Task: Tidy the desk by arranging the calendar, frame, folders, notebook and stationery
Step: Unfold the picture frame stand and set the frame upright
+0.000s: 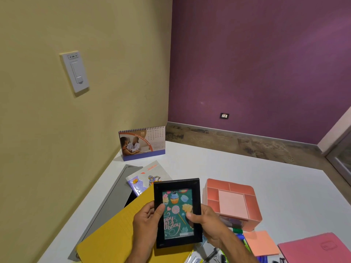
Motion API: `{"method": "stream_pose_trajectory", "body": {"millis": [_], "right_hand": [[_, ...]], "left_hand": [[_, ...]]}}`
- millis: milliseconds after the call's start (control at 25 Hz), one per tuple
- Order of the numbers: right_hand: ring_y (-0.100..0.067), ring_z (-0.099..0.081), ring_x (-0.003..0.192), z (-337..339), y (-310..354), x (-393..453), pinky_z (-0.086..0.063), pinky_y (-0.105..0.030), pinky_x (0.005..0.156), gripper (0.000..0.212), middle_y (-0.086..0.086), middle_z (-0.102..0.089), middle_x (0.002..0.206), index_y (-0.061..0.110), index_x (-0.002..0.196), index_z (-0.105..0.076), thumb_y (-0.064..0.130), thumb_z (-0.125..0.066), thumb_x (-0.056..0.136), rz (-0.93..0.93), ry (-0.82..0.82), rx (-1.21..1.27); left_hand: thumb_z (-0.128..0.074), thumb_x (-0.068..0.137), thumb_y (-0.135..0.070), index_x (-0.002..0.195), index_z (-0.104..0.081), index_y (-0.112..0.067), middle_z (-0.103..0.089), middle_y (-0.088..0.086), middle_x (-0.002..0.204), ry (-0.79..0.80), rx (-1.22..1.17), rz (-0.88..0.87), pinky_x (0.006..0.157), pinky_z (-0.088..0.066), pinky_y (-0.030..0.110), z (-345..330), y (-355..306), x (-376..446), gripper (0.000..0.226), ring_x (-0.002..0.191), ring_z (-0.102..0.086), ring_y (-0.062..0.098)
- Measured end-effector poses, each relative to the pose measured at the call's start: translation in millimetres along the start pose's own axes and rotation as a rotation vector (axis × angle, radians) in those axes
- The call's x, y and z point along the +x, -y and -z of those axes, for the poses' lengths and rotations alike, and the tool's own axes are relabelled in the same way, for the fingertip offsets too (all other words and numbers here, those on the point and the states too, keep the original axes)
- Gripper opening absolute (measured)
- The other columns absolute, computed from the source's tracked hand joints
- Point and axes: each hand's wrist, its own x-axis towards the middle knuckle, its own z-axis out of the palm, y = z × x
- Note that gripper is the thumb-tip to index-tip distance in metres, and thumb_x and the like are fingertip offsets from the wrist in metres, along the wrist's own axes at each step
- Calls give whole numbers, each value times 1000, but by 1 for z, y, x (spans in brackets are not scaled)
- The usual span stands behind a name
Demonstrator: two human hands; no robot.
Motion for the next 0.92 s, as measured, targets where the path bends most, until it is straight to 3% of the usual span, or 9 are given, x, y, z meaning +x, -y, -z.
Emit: {"method": "stream_pose_trajectory", "body": {"millis": [200,480,640,800,920], "right_hand": [[-39,-66,109,3,-5,-1,-48,-60,99,31,-21,-70,115,-2,117,-63,0,-67,86,10,-26,58],[-45,-62,113,27,10,-24,-52,-54,95,40,-28,-65,121,-4,118,-62,6,-72,81,132,19,211],[-45,-62,112,58,28,-47,-57,-48,85,45,-30,-64,122,-7,122,-57,5,-73,82,235,-39,263],[-40,-68,103,113,50,-77,-60,-43,76,71,-26,-67,116,-6,121,-57,13,-89,60,337,-162,341],[-33,-70,99,171,66,-100,-60,-37,74,90,-21,-70,113,-6,116,-59,28,-99,43,405,-295,318]], "left_hand": [[-63,92,-15,105,-67,-20,-74,2,95,-10,108,-42,60,-61,32,0,1,1,14,88,-73,13],[-65,91,-17,98,-67,-28,-74,-1,89,45,143,-153,60,-60,31,-31,-25,2,13,84,-73,12],[-65,92,-21,101,-69,-26,-74,-2,89,128,192,-229,63,-61,34,-75,-33,4,11,84,-72,15],[-59,96,-29,100,-68,-29,-72,-7,92,235,273,-320,66,-60,31,-134,-32,1,10,87,-69,11],[-57,95,-44,102,-62,-42,-69,-14,103,315,435,-402,78,-55,26,-182,-26,-4,9,96,-65,4]]}}
